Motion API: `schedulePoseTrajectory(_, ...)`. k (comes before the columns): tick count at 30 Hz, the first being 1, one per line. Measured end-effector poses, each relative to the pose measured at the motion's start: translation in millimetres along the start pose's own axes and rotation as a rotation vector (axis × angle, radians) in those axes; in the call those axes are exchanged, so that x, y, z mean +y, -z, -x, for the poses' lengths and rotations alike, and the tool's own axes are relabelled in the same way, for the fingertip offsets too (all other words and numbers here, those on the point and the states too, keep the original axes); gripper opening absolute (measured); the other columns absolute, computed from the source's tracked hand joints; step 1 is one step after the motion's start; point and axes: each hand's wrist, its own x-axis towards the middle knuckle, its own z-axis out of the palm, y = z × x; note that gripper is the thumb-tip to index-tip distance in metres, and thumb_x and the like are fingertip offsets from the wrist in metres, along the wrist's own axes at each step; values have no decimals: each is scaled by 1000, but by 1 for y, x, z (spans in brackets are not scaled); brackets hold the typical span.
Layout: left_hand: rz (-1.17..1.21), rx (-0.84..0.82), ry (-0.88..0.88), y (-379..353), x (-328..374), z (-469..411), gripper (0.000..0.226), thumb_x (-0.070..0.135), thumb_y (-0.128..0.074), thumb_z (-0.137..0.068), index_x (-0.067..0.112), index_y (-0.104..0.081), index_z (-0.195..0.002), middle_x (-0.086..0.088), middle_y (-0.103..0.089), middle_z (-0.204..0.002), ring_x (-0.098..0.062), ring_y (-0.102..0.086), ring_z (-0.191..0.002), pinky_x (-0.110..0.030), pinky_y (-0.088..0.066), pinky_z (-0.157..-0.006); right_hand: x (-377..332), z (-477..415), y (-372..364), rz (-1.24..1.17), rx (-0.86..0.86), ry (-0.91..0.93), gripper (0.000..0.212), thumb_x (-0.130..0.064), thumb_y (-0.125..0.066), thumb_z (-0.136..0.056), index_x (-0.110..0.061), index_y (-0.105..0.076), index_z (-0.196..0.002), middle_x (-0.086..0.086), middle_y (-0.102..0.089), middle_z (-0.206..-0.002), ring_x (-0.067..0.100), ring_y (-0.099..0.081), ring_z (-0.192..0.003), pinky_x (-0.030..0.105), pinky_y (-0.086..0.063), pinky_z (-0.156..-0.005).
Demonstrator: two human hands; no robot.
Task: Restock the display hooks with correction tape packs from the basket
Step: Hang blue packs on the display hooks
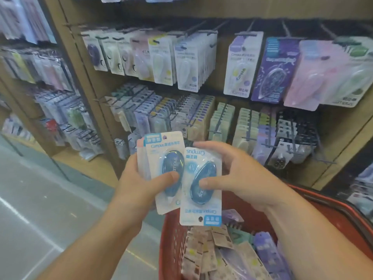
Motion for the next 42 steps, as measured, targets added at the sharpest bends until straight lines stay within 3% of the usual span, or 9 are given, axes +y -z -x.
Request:
schedulePoseTrajectory(4,24,-64,-23,67,18,-18,70,17,-81,-59,24,-59,-126,4,-80,-109,-21,-79,-93,-29,-58,-53,-36,-34,-41,60,71,-22,50,-5,-80,-85,-33,-65,-125,-4,-75,-117,14,-73,-105,32,-59,-83)
schedulePoseTrajectory(6,29,-87,-22,103,26,-27,71,17,-81,-60,25,-59,-127,3,-80,-111,-22,-79,-96,-32,-60,-57,-50,-52,-66,13,225,10,41,-12,-81,-86,-31,-66,-119,0,-77,-109,28,-74,-94,37,-53,-71)
schedulePoseTrajectory(12,84,-108,-19,182,48,-54,68,18,-81,-59,24,-61,-124,2,-80,-107,-22,-80,-88,-35,-60,-54,-84,-95,-143,-358,680,245,50,-1,-71,-91,-33,-47,-122,-21,-75,-87,14,-76,-89,28,-60,-56)
schedulePoseTrajectory(17,141,-102,-82,209,76,-79,70,18,-81,-58,23,-62,-125,3,-80,-107,-18,-80,-86,-30,-59,-54,-94,-121,-202,-360,588,197,53,-5,-74,-88,-32,-54,-130,2,-73,-117,22,-76,-97,30,-59,-60)
schedulePoseTrajectory(24,156,-111,-140,229,103,-110,68,-5,-92,-68,21,-60,-123,4,-81,-99,-18,-80,-84,-31,-61,-56,-106,-152,-222,-152,502,174,52,-21,-89,-67,-8,-56,-105,6,-77,-93,25,-75,-85,31,-58,-65)
schedulePoseTrajectory(28,149,-89,-183,239,118,-136,56,-10,-80,-79,19,-60,-122,2,-81,-100,-18,-80,-85,-30,-61,-56,-111,-177,-222,-114,305,94,41,-27,-83,-79,-12,-65,-113,6,-79,-102,23,-76,-92,31,-58,-74)
schedulePoseTrajectory(31,130,-87,-229,247,133,-161,66,0,-91,-69,22,-60,-124,2,-81,-105,-22,-80,-90,-34,-62,-58,-113,-207,-223,-132,271,78,31,-25,-78,-89,-13,-62,-112,6,-78,-100,20,-75,-82,28,-55,-60)
schedulePoseTrajectory(34,125,-75,-285,255,151,-192,77,8,-95,-59,23,-59,-125,2,-81,-108,-22,-80,-93,-36,-63,-62,-123,-243,-219,-70,260,108,24,-28,-73,-94,-18,-60,-113,3,-77,-97,19,-71,-73,30,-51,-49)
schedulePoseTrajectory(42,148,-31,-457,266,208,-289,71,14,-84,-59,19,-58,-125,1,-80,-108,-21,-79,-96,-37,-66,-70,-156,-352,-185,-143,391,296,21,-15,-60,-99,-20,-57,-119,-4,-76,-104,20,-76,-87,35,-61,-56)
